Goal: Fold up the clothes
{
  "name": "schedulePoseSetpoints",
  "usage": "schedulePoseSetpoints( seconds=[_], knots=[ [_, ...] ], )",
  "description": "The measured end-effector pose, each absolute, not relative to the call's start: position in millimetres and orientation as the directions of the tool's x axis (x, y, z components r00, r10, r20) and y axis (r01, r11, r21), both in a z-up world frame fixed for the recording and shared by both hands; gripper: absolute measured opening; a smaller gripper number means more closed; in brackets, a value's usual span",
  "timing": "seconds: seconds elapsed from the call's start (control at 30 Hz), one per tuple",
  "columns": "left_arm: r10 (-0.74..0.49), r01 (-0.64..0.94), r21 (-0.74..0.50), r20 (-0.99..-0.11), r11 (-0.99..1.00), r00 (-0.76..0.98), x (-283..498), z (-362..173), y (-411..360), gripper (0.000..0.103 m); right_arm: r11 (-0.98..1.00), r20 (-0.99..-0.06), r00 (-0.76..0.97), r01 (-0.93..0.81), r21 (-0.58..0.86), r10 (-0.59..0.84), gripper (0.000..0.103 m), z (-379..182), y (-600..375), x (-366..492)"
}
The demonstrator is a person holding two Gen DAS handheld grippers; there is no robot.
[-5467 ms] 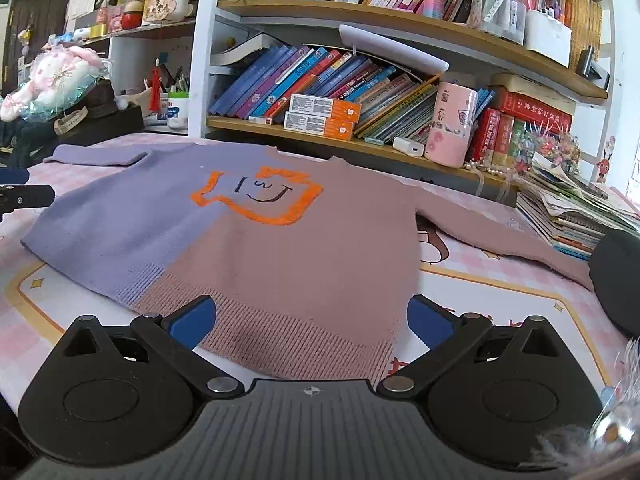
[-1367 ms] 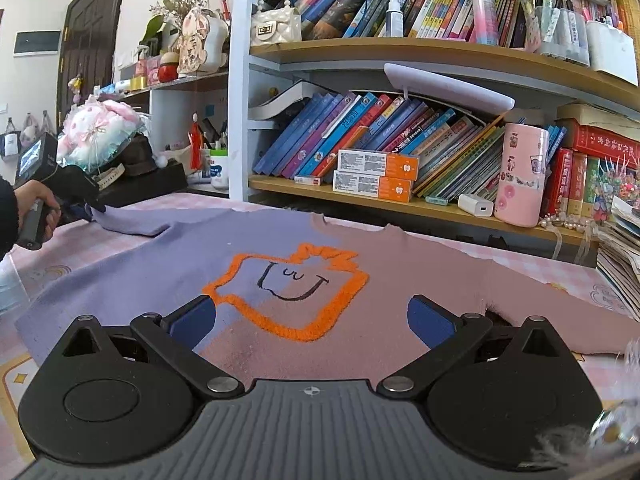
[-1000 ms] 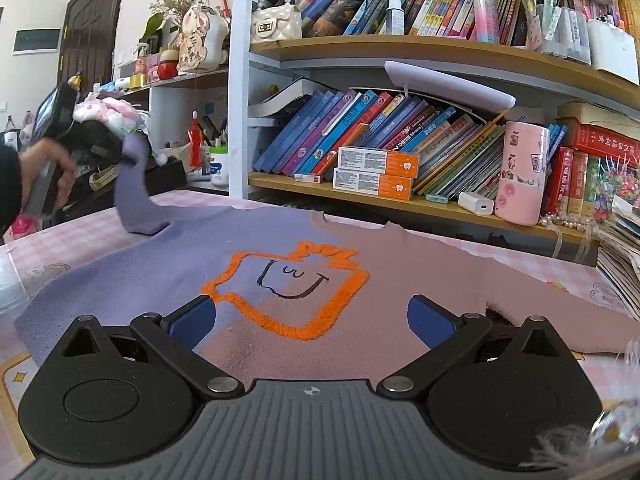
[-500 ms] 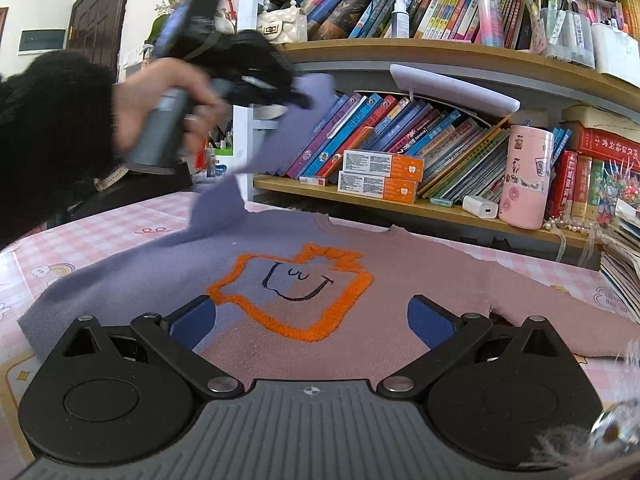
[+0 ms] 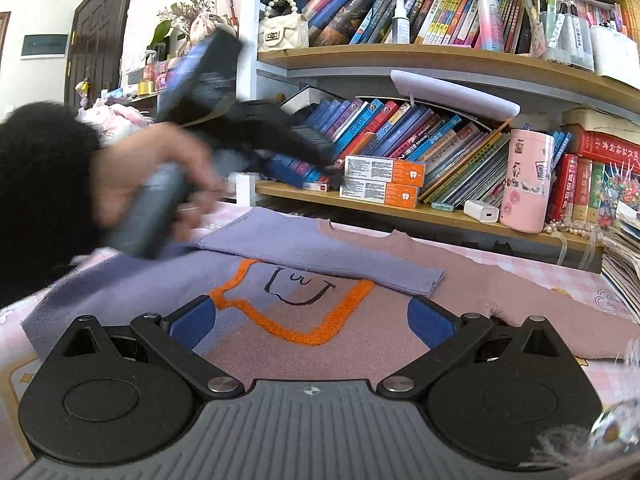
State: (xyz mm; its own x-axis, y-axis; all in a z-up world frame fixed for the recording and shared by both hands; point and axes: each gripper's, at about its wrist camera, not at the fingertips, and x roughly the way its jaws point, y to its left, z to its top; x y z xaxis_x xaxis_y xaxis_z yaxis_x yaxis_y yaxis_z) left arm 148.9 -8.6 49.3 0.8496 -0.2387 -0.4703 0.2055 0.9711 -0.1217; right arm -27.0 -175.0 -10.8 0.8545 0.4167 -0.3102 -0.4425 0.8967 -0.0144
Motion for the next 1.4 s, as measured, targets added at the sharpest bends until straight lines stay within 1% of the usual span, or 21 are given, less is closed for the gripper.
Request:
schedulePoseSetpoints(
  seconds=[0.23, 0.33, 0.37, 0.43, 0.57, 0.8, 0.87, 0.9, 0.93, 0.97, 1.0, 1.03, 1.1, 1.17, 1.3, 1.4],
  knots=[
    [-0.01, 0.123, 0.188, -0.51, 0.975, 0.86, 53.5, 28.7, 44.3, 0.052, 0.9, -0.318, 0.854, -0.436, -0.006, 0.412, 0.103, -10.8, -175.9, -26.2],
    [0.048, 0.107, 0.271, -0.509, 0.957, 0.859, 18.9, 15.5, 56.4, 0.052, 0.903, -0.325, 0.854, -0.429, 0.0, 0.406, 0.103, -11.1, -176.4, -24.6],
    [0.055, 0.098, 0.269, -0.51, 0.958, 0.858, 12.5, 12.4, 60.2, 0.052, 0.905, -0.329, 0.855, -0.425, 0.003, 0.402, 0.103, -11.1, -176.6, -23.8],
    [0.052, 0.081, 0.232, -0.518, 0.969, 0.853, 5.8, 7.5, 68.5, 0.052, 0.909, -0.337, 0.855, -0.416, 0.008, 0.394, 0.103, -11.5, -177.1, -22.3],
    [0.035, 0.029, 0.109, -0.539, 0.994, 0.842, 1.9, -0.6, 87.9, 0.052, 0.92, -0.353, 0.858, -0.392, 0.017, 0.373, 0.103, -12.6, -178.7, -19.8],
    [-0.033, 0.034, -0.008, -0.555, 0.999, 0.831, 2.8, -9.5, 107.5, 0.05, 0.945, -0.388, 0.868, -0.324, 0.029, 0.31, 0.103, -13.9, -182.4, -11.2],
    [-0.066, 0.038, -0.062, -0.565, 0.997, 0.822, 6.4, -12.3, 114.5, 0.046, 0.954, -0.396, 0.873, -0.3, 0.026, 0.285, 0.103, -14.4, -183.1, -9.4],
    [-0.085, 0.039, -0.092, -0.57, 0.995, 0.817, 8.4, -13.7, 118.3, 0.041, 0.958, -0.397, 0.877, -0.287, 0.02, 0.271, 0.103, -14.7, -183.0, -9.3],
    [-0.109, 0.044, -0.125, -0.573, 0.991, 0.812, 10.0, -15.2, 122.4, 0.033, 0.962, -0.398, 0.881, -0.274, 0.014, 0.257, 0.103, -14.9, -182.9, -9.3],
    [-0.133, 0.048, -0.161, -0.569, 0.986, 0.811, 11.0, -16.2, 127.8, 0.028, 0.965, -0.399, 0.884, -0.262, 0.009, 0.243, 0.103, -15.2, -182.8, -9.2],
    [-0.152, 0.045, -0.198, -0.564, 0.979, 0.812, 12.2, -17.2, 133.9, 0.012, 0.969, -0.4, 0.888, -0.249, 0.003, 0.229, 0.103, -15.5, -182.7, -9.2],
    [-0.167, 0.039, -0.233, -0.561, 0.972, 0.811, 13.2, -18.9, 139.3, 0.006, 0.972, -0.4, 0.891, -0.236, -0.003, 0.215, 0.103, -15.7, -182.6, -9.2],
    [-0.196, 0.025, -0.304, -0.55, 0.952, 0.812, 14.0, -22.1, 150.1, 0.005, 0.979, -0.413, 0.893, -0.202, -0.011, 0.179, 0.103, -16.7, -183.4, -6.8],
    [-0.203, 0.011, -0.343, -0.531, 0.939, 0.823, 11.4, -22.8, 156.3, 0.005, 0.984, -0.434, 0.886, -0.18, -0.002, 0.161, 0.103, -17.9, -186.0, -2.7],
    [-0.18, -0.006, -0.347, -0.502, 0.938, 0.846, 3.7, -19.2, 165.7, 0.005, 0.991, -0.468, 0.875, -0.132, 0.023, 0.128, 0.103, -20.1, -193.2, 4.9],
    [-0.168, -0.008, -0.333, -0.495, 0.943, 0.853, -6.1, -17.3, 172.9, 0.005, 0.991, -0.491, 0.861, -0.134, 0.028, 0.131, 0.103, -22.5, -193.6, 8.4]
  ],
)
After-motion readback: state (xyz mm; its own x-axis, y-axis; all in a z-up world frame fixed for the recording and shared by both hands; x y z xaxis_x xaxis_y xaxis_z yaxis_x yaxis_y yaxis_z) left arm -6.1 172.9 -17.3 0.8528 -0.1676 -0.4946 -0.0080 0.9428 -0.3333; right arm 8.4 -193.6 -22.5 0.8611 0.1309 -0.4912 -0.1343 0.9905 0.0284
